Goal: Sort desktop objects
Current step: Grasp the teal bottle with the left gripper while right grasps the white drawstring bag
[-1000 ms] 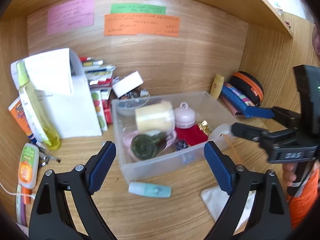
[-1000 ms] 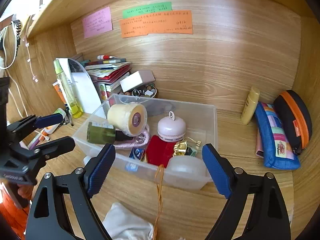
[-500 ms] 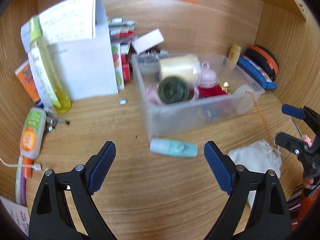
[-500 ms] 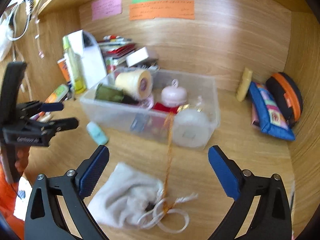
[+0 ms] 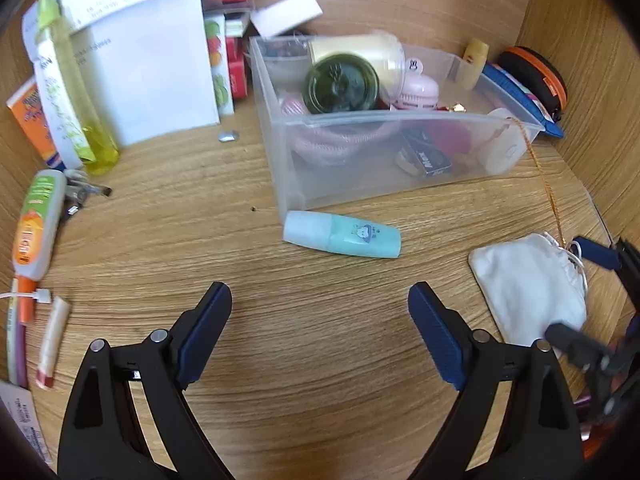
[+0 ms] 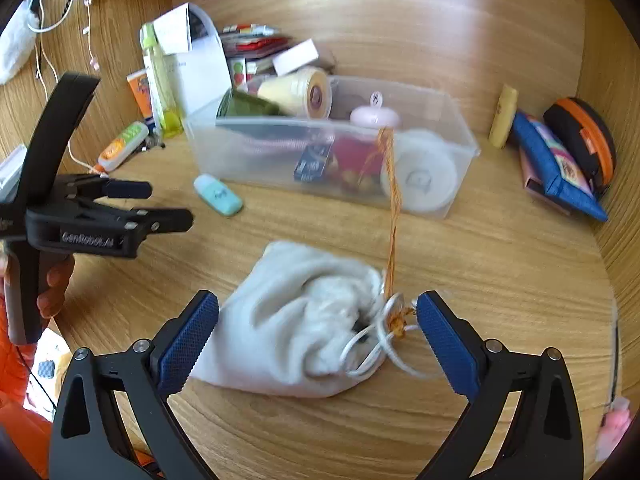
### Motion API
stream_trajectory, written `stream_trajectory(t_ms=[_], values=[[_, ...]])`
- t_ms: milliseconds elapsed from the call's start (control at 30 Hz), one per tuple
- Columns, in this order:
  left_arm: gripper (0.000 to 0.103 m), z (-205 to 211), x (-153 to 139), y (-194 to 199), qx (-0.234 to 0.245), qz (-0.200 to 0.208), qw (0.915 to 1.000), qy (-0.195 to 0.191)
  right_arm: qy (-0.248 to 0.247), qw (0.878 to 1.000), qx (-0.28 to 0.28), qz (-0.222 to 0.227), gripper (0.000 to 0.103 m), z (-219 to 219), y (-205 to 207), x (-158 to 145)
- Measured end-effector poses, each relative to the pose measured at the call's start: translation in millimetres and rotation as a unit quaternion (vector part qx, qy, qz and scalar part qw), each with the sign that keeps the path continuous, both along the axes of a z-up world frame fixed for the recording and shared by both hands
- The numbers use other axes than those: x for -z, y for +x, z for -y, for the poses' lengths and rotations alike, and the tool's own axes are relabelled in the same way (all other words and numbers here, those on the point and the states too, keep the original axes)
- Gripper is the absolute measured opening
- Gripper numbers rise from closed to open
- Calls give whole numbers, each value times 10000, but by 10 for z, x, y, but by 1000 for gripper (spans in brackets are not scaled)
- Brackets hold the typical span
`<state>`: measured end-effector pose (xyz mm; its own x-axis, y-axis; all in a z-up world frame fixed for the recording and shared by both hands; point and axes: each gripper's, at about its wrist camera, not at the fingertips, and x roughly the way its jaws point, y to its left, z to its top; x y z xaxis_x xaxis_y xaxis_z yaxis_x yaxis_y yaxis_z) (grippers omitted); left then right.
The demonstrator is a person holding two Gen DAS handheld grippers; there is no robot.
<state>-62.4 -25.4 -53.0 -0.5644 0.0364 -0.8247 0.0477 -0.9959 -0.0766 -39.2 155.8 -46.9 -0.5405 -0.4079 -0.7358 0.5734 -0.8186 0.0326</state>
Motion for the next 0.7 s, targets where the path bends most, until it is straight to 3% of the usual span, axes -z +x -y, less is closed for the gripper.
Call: stream_trajectory(t_ms=[333,633,700], values=[[91,-45,81,-273,5,184,9998,-60,-81,9986,45,520,103,34,-83,224],[91,-193,111,-372,107,105,9995,-289,95,9993,62,346,103,93,-73,241],[91,-223,115,-387,93,92,9993,-361,-20,9994,74,323,91,50,-80,221]])
